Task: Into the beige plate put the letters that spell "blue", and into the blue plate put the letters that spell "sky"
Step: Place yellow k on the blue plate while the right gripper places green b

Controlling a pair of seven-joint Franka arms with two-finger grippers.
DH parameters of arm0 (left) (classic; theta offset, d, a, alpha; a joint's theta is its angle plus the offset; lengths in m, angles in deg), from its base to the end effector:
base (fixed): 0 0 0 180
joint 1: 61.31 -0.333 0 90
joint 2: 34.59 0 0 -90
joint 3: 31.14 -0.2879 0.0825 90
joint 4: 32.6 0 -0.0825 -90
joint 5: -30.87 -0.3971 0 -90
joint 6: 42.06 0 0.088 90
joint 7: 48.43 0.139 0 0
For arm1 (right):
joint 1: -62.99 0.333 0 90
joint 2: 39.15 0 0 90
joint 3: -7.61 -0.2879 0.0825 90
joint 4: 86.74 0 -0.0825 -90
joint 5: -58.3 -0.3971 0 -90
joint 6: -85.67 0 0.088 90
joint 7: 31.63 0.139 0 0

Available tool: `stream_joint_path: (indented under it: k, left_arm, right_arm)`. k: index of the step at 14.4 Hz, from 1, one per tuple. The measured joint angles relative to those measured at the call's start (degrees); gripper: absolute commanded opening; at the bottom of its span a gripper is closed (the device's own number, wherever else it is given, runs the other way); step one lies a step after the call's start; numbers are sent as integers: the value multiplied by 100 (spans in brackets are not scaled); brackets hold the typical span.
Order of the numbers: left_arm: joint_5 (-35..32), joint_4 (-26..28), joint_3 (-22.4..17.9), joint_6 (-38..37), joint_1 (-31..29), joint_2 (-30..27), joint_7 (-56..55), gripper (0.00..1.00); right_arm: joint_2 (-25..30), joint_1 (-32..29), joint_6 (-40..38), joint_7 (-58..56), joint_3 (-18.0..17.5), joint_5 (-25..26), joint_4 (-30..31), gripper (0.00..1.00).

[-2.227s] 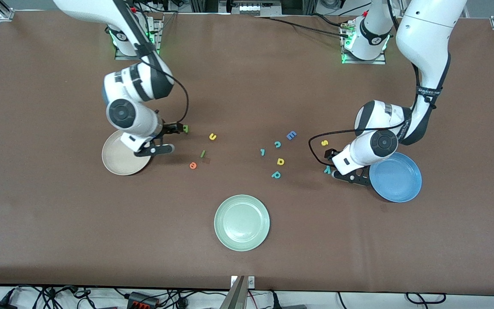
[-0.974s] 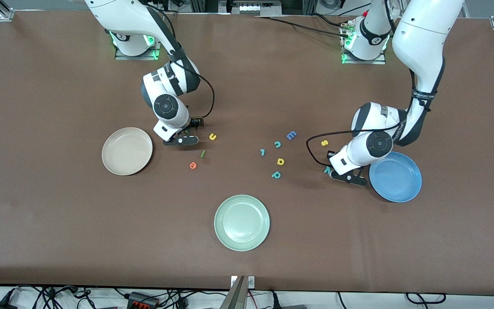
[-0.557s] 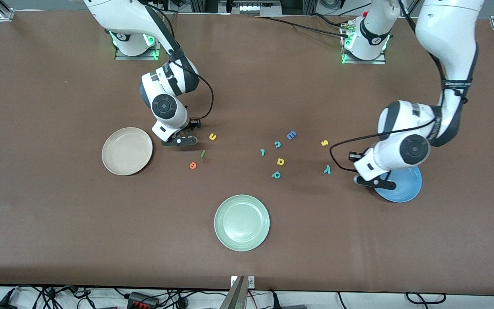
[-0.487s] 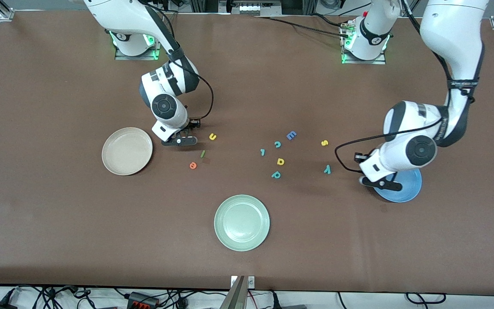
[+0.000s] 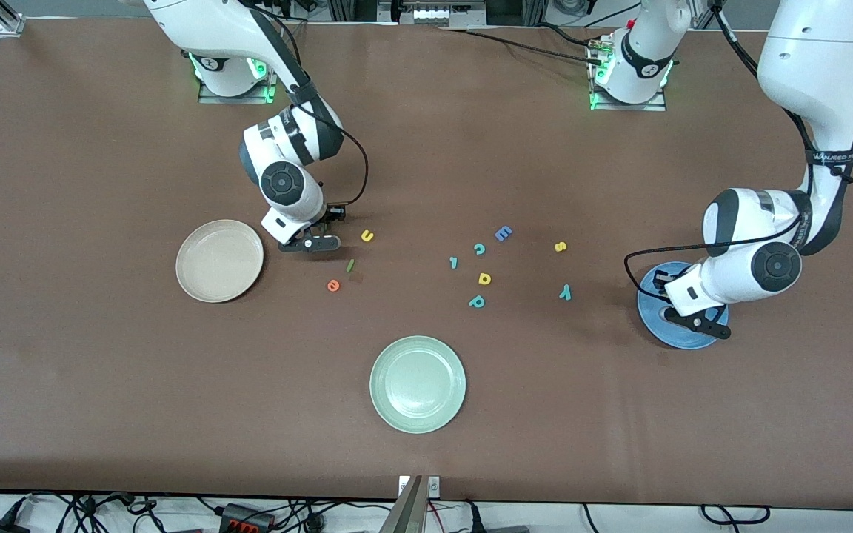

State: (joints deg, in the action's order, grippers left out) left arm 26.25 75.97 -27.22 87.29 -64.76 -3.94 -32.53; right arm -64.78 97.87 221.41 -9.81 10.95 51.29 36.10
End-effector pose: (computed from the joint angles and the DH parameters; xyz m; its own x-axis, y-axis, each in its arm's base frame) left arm 0.6028 -0.0017 0.1405 0.9299 -0.3270 -0.1683 -0.3269 -0.9446 0.0293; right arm 0.4530 0.2798 0.1070 0.9733 0.0685 -0.2189 0.0804 -0.9957 0.0458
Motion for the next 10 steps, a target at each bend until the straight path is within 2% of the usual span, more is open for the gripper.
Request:
stream_joint_path:
  k: [3, 5, 7, 10]
  left_arm:
    - [0, 15, 83, 11, 18, -6, 31, 100]
    - [0, -15, 219, -75, 80, -54, 23, 100]
    - [0, -81, 505, -131, 137, -109, -195, 100]
    - [0, -222, 905, -145, 361, -114, -1163, 100]
  right_arm:
    - [273, -78, 11, -16, 189, 0, -137, 14]
    - [533, -367, -238, -155, 301, 10, -273, 14]
    - [670, -823, -579, -559, 344, 45, -475, 14]
    - [615, -1754, -881, -1737, 362, 208, -616, 14]
